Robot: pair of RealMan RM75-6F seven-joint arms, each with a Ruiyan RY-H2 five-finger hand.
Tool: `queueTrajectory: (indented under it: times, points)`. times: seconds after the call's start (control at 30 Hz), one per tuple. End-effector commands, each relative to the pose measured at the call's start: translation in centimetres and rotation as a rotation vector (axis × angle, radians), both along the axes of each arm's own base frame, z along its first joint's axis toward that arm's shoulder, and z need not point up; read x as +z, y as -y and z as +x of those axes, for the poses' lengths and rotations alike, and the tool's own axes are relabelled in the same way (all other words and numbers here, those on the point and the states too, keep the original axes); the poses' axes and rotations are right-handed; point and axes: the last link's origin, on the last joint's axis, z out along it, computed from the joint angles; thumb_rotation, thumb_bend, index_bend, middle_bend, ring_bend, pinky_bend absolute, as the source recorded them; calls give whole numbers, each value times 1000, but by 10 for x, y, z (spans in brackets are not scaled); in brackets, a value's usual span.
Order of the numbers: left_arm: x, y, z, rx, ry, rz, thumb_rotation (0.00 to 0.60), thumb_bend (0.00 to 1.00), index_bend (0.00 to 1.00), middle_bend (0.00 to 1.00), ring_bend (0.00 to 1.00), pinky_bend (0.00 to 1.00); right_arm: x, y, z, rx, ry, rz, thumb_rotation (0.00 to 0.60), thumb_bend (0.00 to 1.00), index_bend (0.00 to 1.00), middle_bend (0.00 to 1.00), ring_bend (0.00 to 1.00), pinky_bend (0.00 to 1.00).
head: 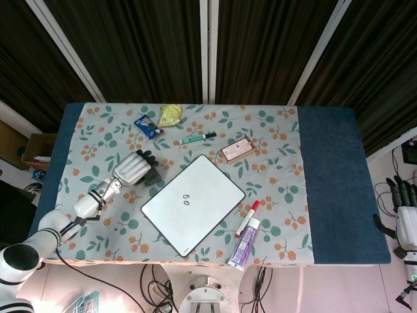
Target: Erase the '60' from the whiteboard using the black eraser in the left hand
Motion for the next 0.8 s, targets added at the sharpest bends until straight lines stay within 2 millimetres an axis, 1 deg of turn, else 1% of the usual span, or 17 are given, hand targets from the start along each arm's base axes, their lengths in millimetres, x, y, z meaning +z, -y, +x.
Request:
queueTrajectory:
  times: [0.03, 0.17, 0.4, 0.57, 0.67, 0.77, 0.8]
  points:
    - [-1, 0, 0, 1, 11, -1, 600, 326, 375, 354, 253, 410, 0, 1, 0, -2, 0, 1, 600, 209, 0, 0, 0, 0]
    - [0, -1, 0, 3, 30, 8, 600, 333, 434, 407, 292, 447, -1, 1, 0, -1, -1, 2, 600, 210, 0, 0, 0, 0]
    - [7, -2, 6, -3, 87, 27, 600, 344, 551, 513, 380, 526, -1, 2, 0, -1, 0, 0, 600, 211, 0, 0, 0, 0]
    - [13, 1, 16, -12, 140, 23, 600, 351, 576, 533, 395, 541, -1, 2, 1, 2, 3, 2, 600, 211, 0, 0, 0, 0]
    - [14, 11, 27, -23, 155, -5, 600, 354, 581, 536, 398, 541, -1, 3, 1, 5, 5, 1, 600, 212, 0, 0, 0, 0]
    - [12, 30, 42, -68, 148, -43, 600, 356, 584, 539, 400, 542, 0, 3, 0, 6, 7, -1, 600, 211, 0, 0, 0, 0]
    - [10, 40, 51, -112, 137, -55, 600, 358, 587, 542, 403, 545, 0, 3, 0, 5, 9, -1, 600, 211, 0, 0, 0, 0]
